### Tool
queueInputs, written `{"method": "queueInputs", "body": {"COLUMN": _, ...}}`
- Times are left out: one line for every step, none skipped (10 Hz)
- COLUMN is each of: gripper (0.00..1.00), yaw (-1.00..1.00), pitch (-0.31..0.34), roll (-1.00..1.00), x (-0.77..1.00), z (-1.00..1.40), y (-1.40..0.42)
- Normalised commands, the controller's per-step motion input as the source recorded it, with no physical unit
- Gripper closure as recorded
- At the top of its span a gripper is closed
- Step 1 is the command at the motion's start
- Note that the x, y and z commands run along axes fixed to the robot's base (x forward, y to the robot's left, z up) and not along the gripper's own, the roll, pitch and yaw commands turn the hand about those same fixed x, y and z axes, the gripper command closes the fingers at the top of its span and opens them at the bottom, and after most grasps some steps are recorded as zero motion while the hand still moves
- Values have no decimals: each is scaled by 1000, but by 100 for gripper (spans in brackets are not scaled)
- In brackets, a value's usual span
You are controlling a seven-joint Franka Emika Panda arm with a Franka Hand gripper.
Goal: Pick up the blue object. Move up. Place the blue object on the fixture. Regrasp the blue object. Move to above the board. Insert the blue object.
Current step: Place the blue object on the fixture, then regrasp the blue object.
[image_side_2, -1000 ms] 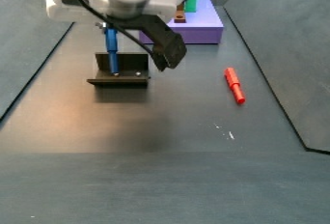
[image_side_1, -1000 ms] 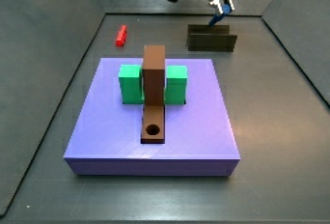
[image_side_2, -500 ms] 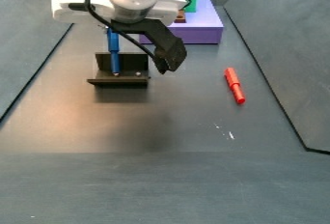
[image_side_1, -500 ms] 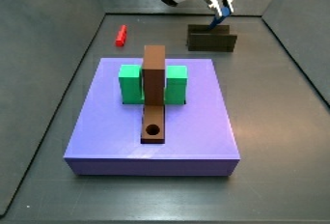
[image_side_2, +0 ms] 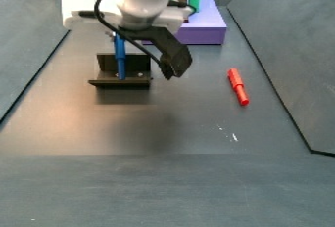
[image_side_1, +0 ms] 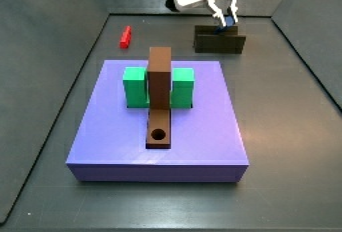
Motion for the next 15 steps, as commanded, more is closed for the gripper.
{"method": "queueInputs", "body": {"gripper": 100, "yaw": 0, "pitch": -137, "roll": 0, "x": -17, "z": -234, "y": 0}}
{"method": "queueInputs", "body": {"gripper": 100, "yaw": 0, "pitch": -163, "roll": 0, "x": -40, "z": -240, "y": 0}}
{"method": "queueInputs", "body": {"gripper": 100, "yaw": 0, "pitch": -89, "roll": 0, "x": -9, "z": -163, "y": 0}}
{"method": "queueInputs", "body": {"gripper": 100, "yaw": 0, "pitch": 0, "roll": 0, "x": 0, "z": 0, "y": 0}}
{"method": "queueInputs", "body": {"gripper": 0, "yaw": 0, "pitch": 0, "roll": 0, "x": 0, "z": 0, "y": 0}}
{"method": "queueInputs", "body": {"gripper": 0, "yaw": 0, "pitch": 0, "roll": 117, "x": -77, "z": 0, "y": -26}}
{"method": "queueInputs", "body": {"gripper": 0, "yaw": 3, "pitch": -23, "roll": 706, "x": -174, "z": 671, "y": -231}}
{"method": "queueInputs", "body": {"gripper": 0, "yaw": 86, "pitch": 0, "roll": 706, "x": -43, "z": 983, "y": -257}}
{"method": "queueInputs", "body": {"gripper": 0, "yaw": 111, "pitch": 0, "roll": 677, "x": 171, "z": 1000, "y": -246}}
{"method": "queueInputs", "body": {"gripper": 0, "yaw": 169, "pitch": 83, "roll": 729, "x": 411, "z": 994, "y": -231}}
{"method": "queueInputs", "body": {"gripper": 0, "yaw": 240, "pitch": 180, "roll": 754, "x": 631, "z": 957, "y": -160}}
{"method": "queueInputs", "body": {"gripper": 0, "yaw": 251, "pitch": 300, "roll": 631, "x": 740, "z": 926, "y": 0}}
{"method": "queueInputs", "body": {"gripper": 0, "yaw": 274, "pitch": 366, "roll": 640, "x": 729, "z": 849, "y": 0}}
{"method": "queueInputs", "body": {"gripper": 0, "yaw": 271, "pitch": 477, "roll": 800, "x": 637, "z": 606, "y": 69}}
{"method": "queueInputs", "body": {"gripper": 0, "yaw": 257, "pitch": 580, "roll": 911, "x": 534, "z": 423, "y": 100}}
